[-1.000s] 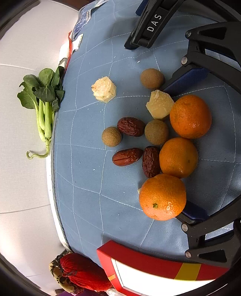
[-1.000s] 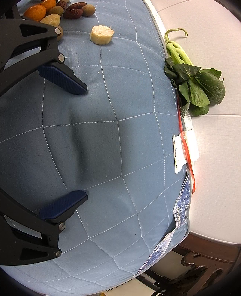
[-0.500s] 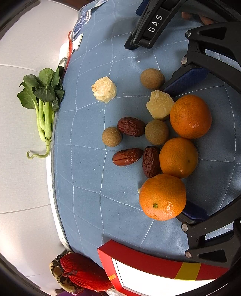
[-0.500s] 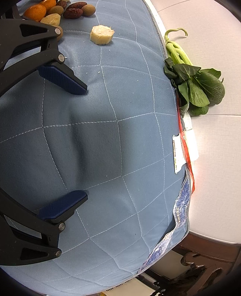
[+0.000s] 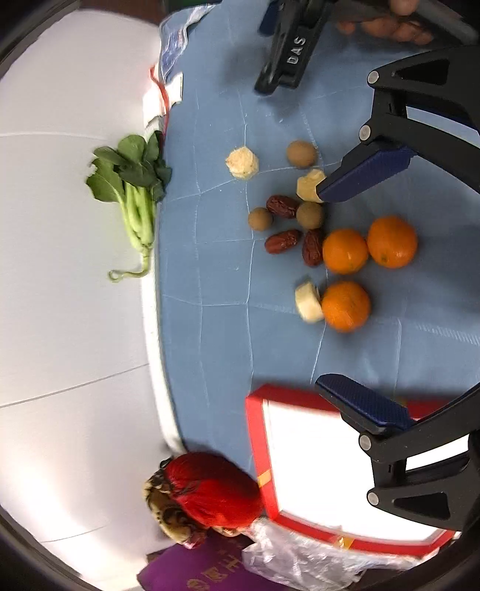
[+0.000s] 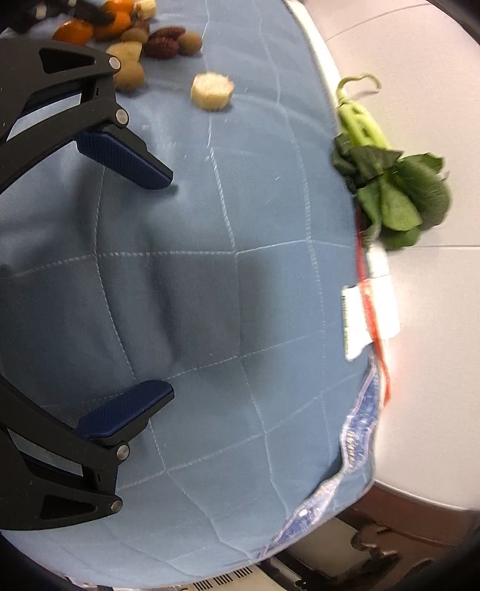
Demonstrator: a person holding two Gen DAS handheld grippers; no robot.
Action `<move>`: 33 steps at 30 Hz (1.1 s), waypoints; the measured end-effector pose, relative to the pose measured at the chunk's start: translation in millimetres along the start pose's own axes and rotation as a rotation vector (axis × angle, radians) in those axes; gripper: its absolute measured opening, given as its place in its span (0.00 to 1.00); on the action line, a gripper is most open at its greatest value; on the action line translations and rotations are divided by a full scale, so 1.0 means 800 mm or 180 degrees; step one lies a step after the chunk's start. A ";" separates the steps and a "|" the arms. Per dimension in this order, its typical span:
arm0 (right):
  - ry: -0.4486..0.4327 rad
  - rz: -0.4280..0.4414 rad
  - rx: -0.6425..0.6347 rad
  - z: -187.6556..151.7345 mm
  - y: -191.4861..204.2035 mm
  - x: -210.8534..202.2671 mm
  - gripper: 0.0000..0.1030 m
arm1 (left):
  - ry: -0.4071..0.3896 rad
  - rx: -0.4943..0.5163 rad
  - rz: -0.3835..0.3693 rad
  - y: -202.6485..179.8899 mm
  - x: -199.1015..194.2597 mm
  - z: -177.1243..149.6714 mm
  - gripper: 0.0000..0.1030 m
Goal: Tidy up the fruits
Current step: 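Move the left tool to a mandarin and close its fingers on it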
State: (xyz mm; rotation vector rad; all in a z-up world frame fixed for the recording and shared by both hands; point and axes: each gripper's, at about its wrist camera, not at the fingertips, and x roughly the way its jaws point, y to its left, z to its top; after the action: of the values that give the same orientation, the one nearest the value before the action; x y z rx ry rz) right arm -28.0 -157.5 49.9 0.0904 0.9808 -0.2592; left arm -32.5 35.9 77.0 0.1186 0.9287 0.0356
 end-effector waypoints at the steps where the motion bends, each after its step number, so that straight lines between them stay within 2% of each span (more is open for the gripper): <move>1: -0.0047 0.0045 -0.0030 0.001 0.004 -0.007 1.00 | -0.0001 0.0014 0.0064 0.011 -0.006 -0.003 0.92; 3: -0.0115 0.0213 -0.0181 0.001 0.022 -0.027 1.00 | 0.0038 0.0008 0.0191 0.033 -0.011 -0.012 0.92; 7: -0.0055 0.0424 -0.0452 0.002 0.058 -0.045 1.00 | 0.0004 -0.0022 0.0168 0.063 -0.013 -0.023 0.91; 9: 0.0063 0.0463 -0.0505 0.002 0.069 -0.040 1.00 | 0.0047 0.0058 0.0049 0.067 -0.009 -0.026 0.91; 11: 0.0154 0.0556 -0.0507 0.002 0.079 -0.034 1.00 | 0.0203 0.0185 -0.0172 0.063 -0.002 -0.030 0.91; 13: 0.0234 0.0654 -0.0527 -0.001 0.085 -0.030 1.00 | 0.0281 0.0261 -0.0251 0.059 0.005 -0.032 0.85; 20: 0.0533 0.1169 -0.0492 0.001 0.076 -0.035 1.00 | 0.0330 0.0457 -0.0414 0.043 0.018 -0.019 0.77; 23: 0.0681 0.1325 -0.0377 0.001 0.062 -0.032 1.00 | 0.0374 0.0504 -0.0393 0.034 0.031 -0.012 0.73; 25: 0.0691 0.1349 -0.0342 0.001 0.053 -0.031 1.00 | 0.0408 0.0557 -0.0448 0.026 0.040 -0.006 0.67; 30: 0.0733 0.1359 -0.0190 0.005 0.038 -0.032 1.00 | 0.0422 0.0674 -0.0648 0.005 0.047 0.002 0.67; 33: 0.0767 0.1382 -0.0206 0.004 0.037 -0.035 1.00 | 0.0505 0.0621 -0.0611 0.010 0.058 0.002 0.64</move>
State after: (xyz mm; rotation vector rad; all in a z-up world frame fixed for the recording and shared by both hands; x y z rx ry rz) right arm -32.3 -124.6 73.8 0.2762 1.1797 0.1866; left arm -3.1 47.7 41.6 0.2093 1.0977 -0.2265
